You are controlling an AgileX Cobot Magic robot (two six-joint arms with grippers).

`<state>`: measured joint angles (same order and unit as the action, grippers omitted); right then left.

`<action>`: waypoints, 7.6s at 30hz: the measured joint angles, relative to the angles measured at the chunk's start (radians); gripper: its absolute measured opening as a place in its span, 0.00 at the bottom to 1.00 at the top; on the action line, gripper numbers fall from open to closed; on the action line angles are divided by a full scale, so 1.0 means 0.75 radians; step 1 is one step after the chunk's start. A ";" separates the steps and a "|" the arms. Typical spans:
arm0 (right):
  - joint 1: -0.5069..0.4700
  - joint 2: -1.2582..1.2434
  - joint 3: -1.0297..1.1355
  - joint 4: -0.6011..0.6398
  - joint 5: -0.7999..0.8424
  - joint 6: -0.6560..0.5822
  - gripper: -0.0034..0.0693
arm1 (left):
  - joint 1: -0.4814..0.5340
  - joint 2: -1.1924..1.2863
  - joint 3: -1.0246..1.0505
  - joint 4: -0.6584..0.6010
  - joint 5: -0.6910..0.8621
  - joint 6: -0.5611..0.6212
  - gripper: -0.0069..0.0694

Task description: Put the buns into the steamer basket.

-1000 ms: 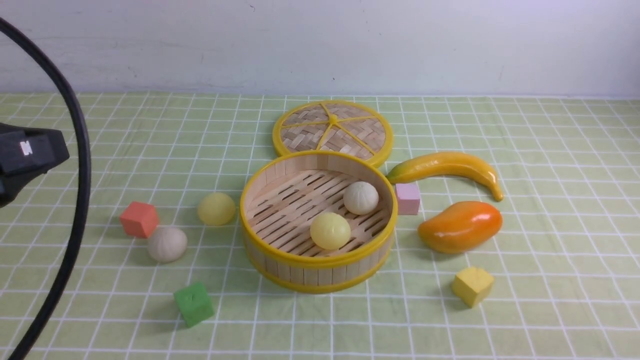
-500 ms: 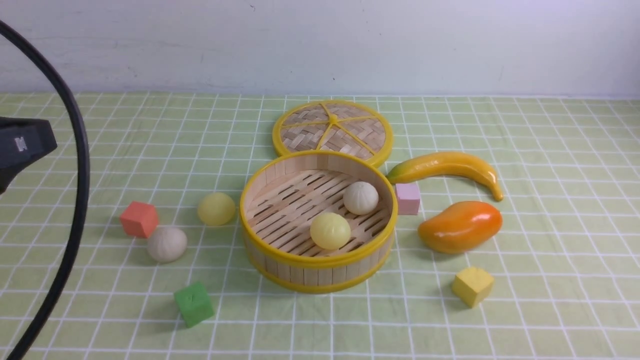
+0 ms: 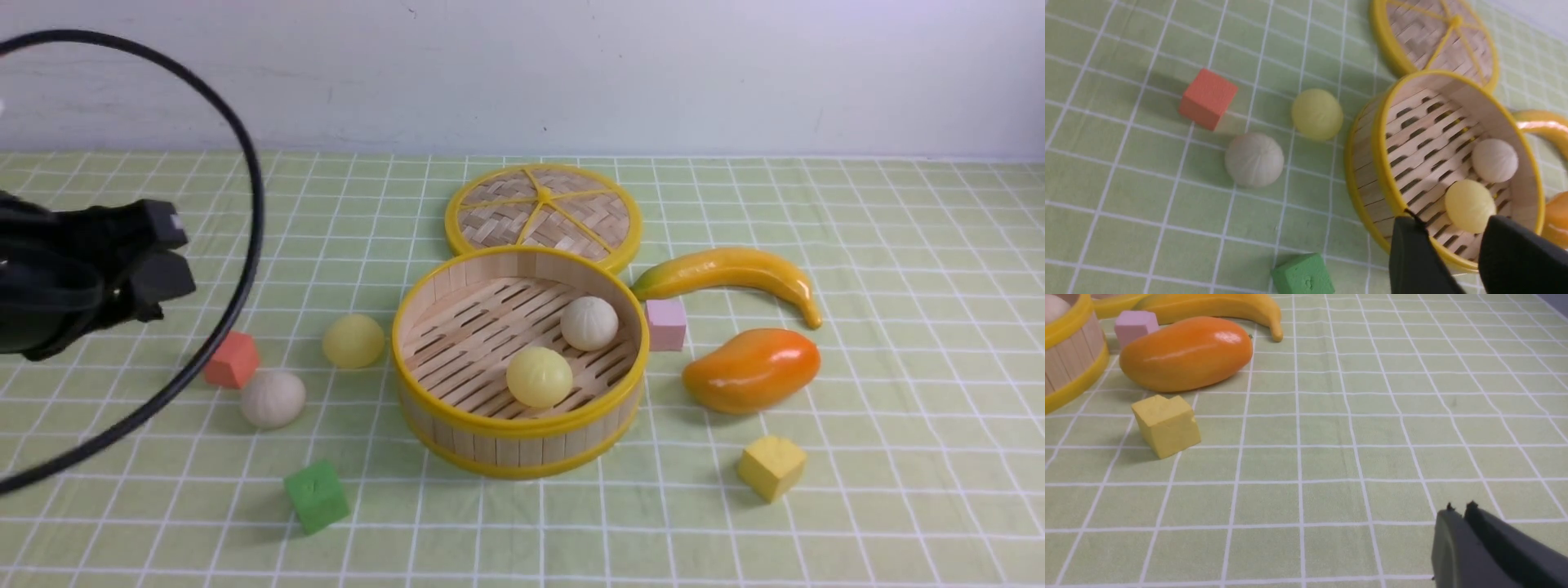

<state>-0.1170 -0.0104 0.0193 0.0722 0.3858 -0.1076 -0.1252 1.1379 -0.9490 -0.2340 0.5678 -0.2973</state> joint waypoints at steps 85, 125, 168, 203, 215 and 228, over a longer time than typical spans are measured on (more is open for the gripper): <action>-0.001 0.000 0.000 0.000 0.001 0.000 0.22 | -0.237 1.019 -1.038 0.023 0.540 0.050 0.07; -0.001 0.000 0.000 0.000 0.001 0.000 0.27 | -0.055 1.257 -1.126 0.069 0.450 -0.055 0.61; -0.001 0.000 0.000 0.001 0.001 0.000 0.33 | -0.243 1.409 -1.618 0.050 0.696 -0.064 0.07; -0.001 0.000 0.000 0.000 0.001 0.000 0.37 | -0.318 0.056 -1.175 0.303 0.890 -0.068 0.39; -0.001 0.000 0.000 0.000 0.001 0.000 0.37 | -0.318 -1.255 0.133 0.301 0.789 -0.353 0.17; -0.001 0.000 0.000 0.001 0.003 0.000 0.38 | -0.318 -1.547 0.362 0.453 0.884 -0.368 0.18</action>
<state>-0.1182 -0.0104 0.0193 0.0729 0.3878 -0.1076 -0.3636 -0.0219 -0.6774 0.1056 1.2305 -0.5730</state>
